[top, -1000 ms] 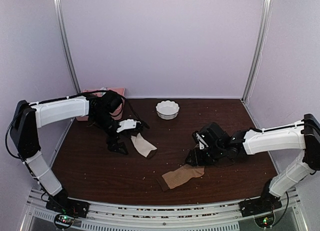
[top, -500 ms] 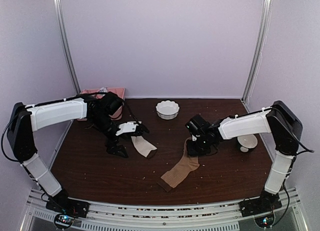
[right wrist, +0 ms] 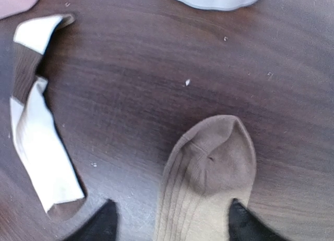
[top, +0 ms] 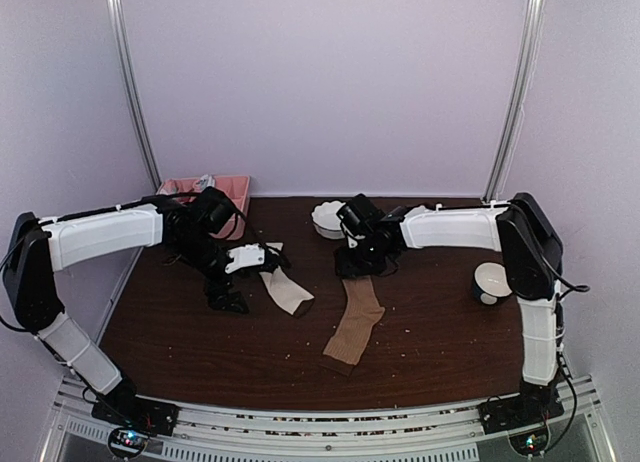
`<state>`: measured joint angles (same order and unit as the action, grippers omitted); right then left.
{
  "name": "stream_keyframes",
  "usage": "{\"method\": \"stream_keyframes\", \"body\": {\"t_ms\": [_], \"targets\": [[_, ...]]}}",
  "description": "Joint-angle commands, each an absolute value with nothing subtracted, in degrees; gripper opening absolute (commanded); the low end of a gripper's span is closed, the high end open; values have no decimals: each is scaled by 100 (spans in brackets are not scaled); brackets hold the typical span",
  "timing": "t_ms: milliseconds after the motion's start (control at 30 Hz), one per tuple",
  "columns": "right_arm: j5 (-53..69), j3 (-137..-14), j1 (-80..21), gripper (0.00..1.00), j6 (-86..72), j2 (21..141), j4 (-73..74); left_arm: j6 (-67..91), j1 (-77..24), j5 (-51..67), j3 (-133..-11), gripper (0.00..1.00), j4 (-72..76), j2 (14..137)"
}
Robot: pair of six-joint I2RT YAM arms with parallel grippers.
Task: Roll the socks
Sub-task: Rotate the sock at the center of the board.
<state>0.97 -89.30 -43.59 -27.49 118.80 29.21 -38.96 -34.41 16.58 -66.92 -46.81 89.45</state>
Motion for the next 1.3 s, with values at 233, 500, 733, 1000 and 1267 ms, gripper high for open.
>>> {"method": "stream_keyframes", "body": {"t_ms": [233, 500, 733, 1000, 1267], "targets": [[-1575, -5174, -5687, 100, -1409, 8526, 761, -3351, -3358, 1850, -6992, 93, -4224, 8848], [-2194, -3501, -7549, 100, -606, 7740, -380, -3257, -3361, 2233, -7252, 92, -4468, 9167], [-1898, -3881, -8154, 80, -23, 8745, -424, -3252, -3357, 2052, -7182, 93, -4459, 9122], [-1489, -4285, -8079, 51, 243, 9592, -663, -2983, -3263, 1281, -7070, 93, -4111, 8948], [-1181, -4121, -7951, 40, -69, 9751, -729, -2839, -2697, 1123, -7003, 98, -4212, 8736]]}}
